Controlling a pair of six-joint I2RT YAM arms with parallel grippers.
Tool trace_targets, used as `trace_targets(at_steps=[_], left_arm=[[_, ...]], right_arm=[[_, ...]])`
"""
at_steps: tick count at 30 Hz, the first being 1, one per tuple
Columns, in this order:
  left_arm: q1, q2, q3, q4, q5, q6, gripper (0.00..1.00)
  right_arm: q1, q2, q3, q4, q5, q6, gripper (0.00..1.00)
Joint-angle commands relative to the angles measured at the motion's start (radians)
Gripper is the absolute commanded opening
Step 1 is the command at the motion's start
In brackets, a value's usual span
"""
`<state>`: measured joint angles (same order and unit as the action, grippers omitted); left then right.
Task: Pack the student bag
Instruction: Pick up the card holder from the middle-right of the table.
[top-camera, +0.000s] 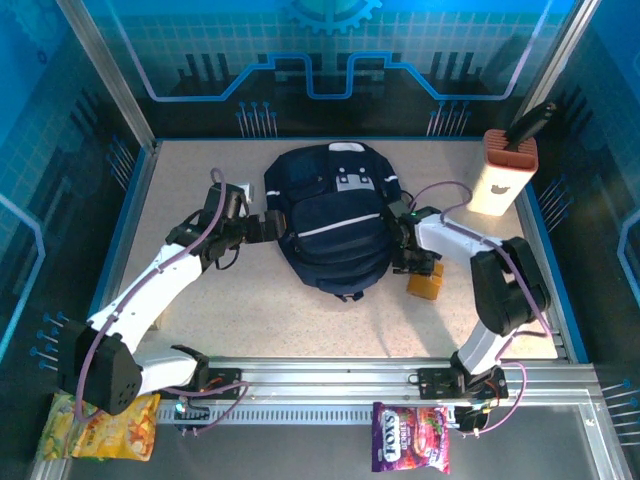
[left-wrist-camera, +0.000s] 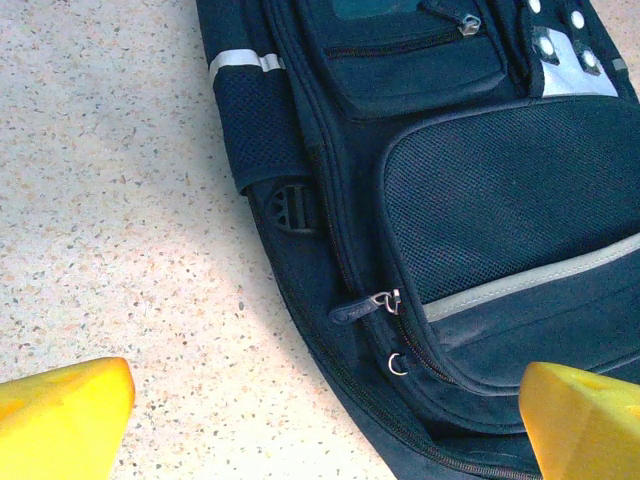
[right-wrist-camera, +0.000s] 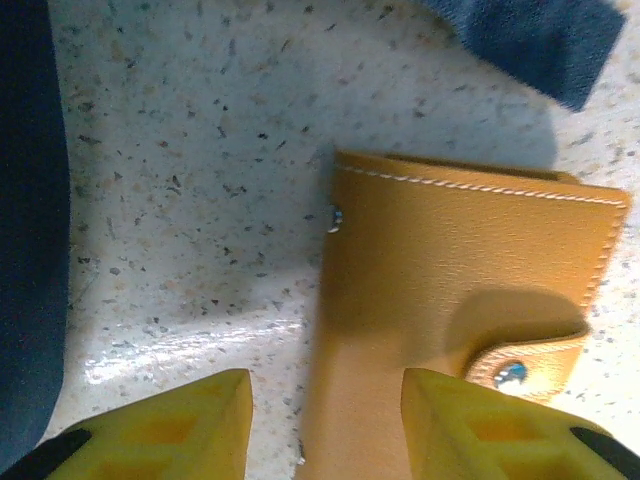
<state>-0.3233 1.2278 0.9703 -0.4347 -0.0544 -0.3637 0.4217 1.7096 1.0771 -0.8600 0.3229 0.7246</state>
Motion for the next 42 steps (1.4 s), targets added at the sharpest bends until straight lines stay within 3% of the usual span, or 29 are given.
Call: trace_targets(at_steps=[1,9,16,18,25,31,34,38,42], left_arm=[[0.01,-0.008,-0.014,0.017,0.025,0.014,0.99],[0.01,0.001,-0.01,0.012,0.021,0.016,0.99],[0.01,0.002,-0.007,0.012,0.022,0.016,0.99],[0.01,0.004,-0.007,0.013,0.021,0.016,0.99],[0.012,0.005,-0.008,0.023,0.042,0.003,0.99],[0.013,0.011,-0.049,0.119,0.226,-0.087,0.99],[0.012,0.042,-0.06,0.201,0.411,-0.135,0.99],[0.003,0.086,-0.078,0.343,0.549,-0.238,0.99],[-0.041,0.147,-0.051,0.394,0.567,-0.288,0.97]], right_arm=[[0.017,0.044,0.024,-0.05,0.057,0.105,0.39],[0.022,0.091,-0.012,0.0,0.05,0.14,0.34],[0.018,0.105,-0.011,0.011,0.021,0.143,0.17],[0.014,0.083,-0.015,0.008,0.033,0.145,0.11],[-0.012,-0.126,-0.031,0.026,0.065,0.087,0.05],[-0.052,-0.383,-0.05,0.248,-0.205,-0.032,0.06],[-0.055,-0.46,-0.043,0.371,-0.362,-0.037,0.07],[-0.055,-0.477,-0.04,0.55,-0.56,0.018,0.08],[-0.045,-0.417,-0.043,0.688,-0.697,0.105,0.09]])
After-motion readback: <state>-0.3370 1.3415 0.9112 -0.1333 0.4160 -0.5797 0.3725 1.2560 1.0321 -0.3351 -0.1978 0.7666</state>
